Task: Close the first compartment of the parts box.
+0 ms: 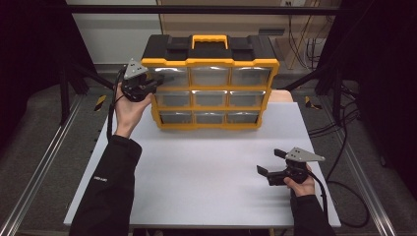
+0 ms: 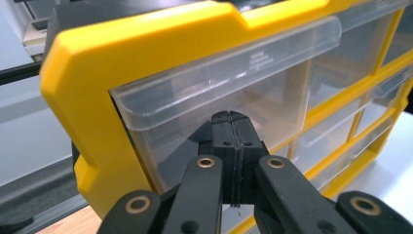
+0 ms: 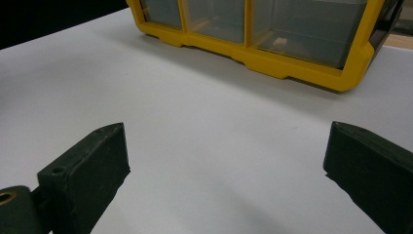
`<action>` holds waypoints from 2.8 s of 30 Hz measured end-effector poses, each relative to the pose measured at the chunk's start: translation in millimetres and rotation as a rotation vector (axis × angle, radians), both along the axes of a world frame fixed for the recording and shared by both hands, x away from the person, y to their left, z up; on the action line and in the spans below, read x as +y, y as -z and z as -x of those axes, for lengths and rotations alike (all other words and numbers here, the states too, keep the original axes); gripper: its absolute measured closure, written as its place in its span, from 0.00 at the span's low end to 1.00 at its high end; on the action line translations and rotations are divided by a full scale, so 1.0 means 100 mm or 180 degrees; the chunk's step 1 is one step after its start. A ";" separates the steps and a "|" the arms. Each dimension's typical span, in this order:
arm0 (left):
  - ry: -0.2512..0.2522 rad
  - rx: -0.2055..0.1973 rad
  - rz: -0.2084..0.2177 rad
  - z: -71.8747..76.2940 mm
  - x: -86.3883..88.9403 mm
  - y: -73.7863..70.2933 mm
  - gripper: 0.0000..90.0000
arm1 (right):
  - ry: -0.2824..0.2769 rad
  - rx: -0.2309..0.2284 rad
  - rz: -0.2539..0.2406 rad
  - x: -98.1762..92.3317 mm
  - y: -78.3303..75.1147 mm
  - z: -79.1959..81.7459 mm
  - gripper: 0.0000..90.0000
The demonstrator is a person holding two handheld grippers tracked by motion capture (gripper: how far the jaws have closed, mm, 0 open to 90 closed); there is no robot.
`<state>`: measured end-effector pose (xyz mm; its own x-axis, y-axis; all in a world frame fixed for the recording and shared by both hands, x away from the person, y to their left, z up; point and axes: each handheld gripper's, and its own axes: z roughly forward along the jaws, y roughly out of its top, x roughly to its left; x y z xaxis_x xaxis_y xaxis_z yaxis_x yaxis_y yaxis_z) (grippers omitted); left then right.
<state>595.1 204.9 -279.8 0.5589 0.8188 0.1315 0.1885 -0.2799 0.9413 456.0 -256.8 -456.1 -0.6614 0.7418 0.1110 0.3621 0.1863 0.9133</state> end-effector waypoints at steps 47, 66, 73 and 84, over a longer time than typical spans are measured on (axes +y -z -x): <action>0.0437 0.0199 0.0584 0.62 0.22 0.32 0.03 | 0.0010 -0.0005 -0.0002 0.00 0.00 0.00 0.03; 0.0557 0.0261 0.0735 0.89 0.44 0.78 0.01 | 0.0007 0.0002 0.0003 0.01 0.01 0.00 0.03; 0.0535 0.0348 0.0705 0.95 0.50 1.00 0.01 | 0.0010 0.0005 -0.0003 0.01 0.01 0.00 0.03; 0.0573 0.0428 0.0684 1.06 0.64 1.29 0.01 | 0.0012 0.0011 0.0019 0.01 0.01 0.00 0.03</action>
<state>488.7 268.8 -409.0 0.6981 0.7060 -0.1190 0.2810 -0.1173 0.9525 456.0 -255.6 -457.6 -0.6582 0.7449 0.1089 0.3659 0.1902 0.9110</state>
